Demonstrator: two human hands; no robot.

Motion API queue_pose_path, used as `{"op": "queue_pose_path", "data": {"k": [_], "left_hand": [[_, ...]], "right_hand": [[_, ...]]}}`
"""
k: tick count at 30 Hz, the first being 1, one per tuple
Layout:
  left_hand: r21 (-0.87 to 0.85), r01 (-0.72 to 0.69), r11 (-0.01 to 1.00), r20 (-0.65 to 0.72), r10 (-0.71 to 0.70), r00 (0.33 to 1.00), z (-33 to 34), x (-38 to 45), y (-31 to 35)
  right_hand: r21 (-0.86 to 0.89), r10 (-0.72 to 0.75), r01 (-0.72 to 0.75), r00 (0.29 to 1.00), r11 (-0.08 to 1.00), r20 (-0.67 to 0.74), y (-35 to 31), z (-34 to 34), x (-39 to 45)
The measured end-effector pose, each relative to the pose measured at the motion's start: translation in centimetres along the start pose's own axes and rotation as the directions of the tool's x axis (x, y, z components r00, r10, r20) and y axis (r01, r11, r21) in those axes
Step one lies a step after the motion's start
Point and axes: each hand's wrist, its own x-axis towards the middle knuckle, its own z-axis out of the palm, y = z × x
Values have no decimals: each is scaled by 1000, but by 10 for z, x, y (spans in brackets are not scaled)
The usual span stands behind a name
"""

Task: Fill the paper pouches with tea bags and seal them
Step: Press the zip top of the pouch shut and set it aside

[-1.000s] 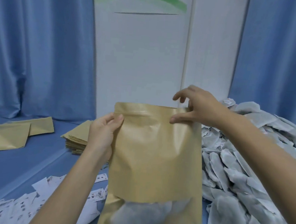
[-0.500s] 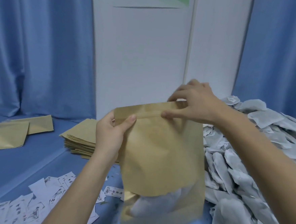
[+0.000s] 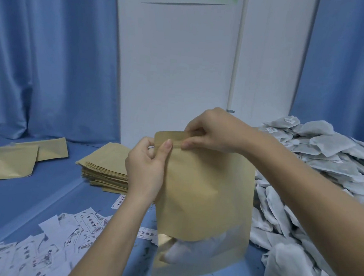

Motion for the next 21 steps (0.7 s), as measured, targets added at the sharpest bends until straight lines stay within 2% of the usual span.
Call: {"op": "queue_pose_path", "data": {"k": [2,4,6,8,11,14,21], "left_hand": [[25,-37,999,-28,37,999,3,-2,-1],[-31,-42,999,-27,42,999,5,-4,0],[-166,47,985,55,-38,998,5,-5,3],[-202,126,971,126,-101,987,3,-3,4],[-143,75,987,69,-65,995,-3,4,3],[-120,26,992,48,-21,999,-1,2,3],[-179,45,983,-15,-49,999,-9,-2,-5]], "right_hand": [[42,15,-16,1000,999,13,1,-5,0],[39,13,-13,1000,999,-14,0,-5,-1],[9,2,-1,1000,1000,-31,-1,-1,-1],[-23,5,-5,1000,1000,-18,0,-1,-3],[1,36,-36,998,999,42,13,-11,-8],[-1,17,-17,999,1000,43,20,-13,-8],[2,49,-49,997,999,56,36,-14,-14]]}}
